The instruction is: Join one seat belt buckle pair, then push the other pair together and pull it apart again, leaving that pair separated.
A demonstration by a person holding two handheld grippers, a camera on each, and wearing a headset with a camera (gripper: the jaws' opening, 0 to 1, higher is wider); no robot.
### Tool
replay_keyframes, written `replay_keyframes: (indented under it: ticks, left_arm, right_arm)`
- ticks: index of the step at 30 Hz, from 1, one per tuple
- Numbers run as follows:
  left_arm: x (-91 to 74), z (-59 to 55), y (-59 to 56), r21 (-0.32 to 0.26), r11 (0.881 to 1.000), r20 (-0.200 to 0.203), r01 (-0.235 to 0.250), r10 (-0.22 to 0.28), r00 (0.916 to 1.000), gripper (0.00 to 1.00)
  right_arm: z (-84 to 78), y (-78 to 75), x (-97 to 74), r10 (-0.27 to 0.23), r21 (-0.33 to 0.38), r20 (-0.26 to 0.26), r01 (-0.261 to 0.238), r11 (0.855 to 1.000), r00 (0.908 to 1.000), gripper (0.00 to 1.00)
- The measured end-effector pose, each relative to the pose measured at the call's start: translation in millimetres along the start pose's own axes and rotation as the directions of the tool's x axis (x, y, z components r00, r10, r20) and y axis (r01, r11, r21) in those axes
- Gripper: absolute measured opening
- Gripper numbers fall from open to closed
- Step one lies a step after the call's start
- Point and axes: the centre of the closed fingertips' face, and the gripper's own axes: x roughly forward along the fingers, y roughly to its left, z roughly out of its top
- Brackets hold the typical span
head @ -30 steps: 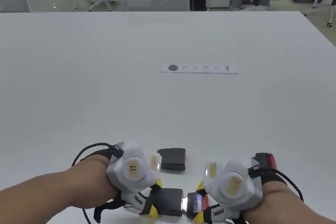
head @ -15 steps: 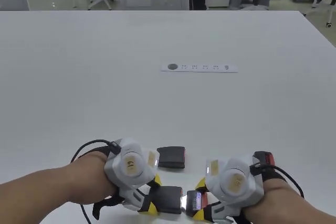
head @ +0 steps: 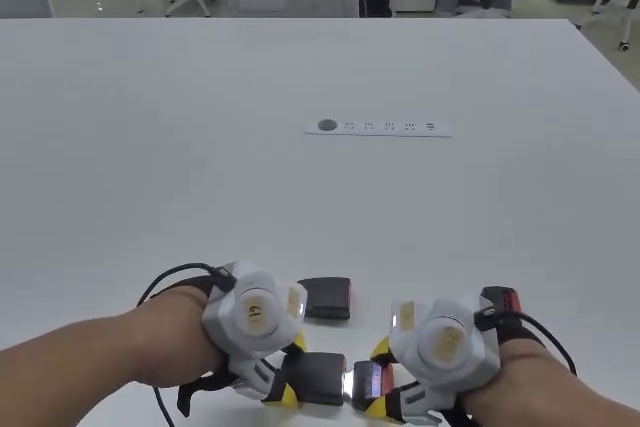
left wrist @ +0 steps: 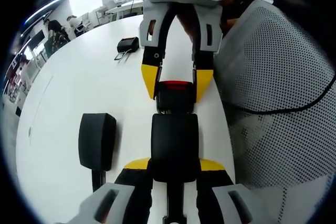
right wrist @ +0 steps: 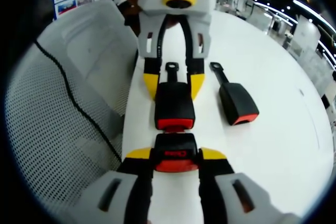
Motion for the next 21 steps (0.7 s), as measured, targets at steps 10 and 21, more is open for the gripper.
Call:
replay_keyframes:
  ticks: [10, 21]
  left_arm:
    - [-0.6, 1.4, -0.4, -0.003, 1.000, -0.029, -0.010, 0.010, 0.9995, 0.34]
    - [-2.1, 0.6, 0.5, -0.038, 0.999, 0.026, -0.025, 0.026, 0.9993, 0.34]
  right_arm:
    - [1.0, -0.4, 0.2, 0.000, -0.017, 0.011, 0.000, 1.000, 0.9999, 0.33]
    - [2.2, 0.8, -0.7, -0.009, -0.006, 0.019, 0.009, 1.000, 0.9998, 0.36]
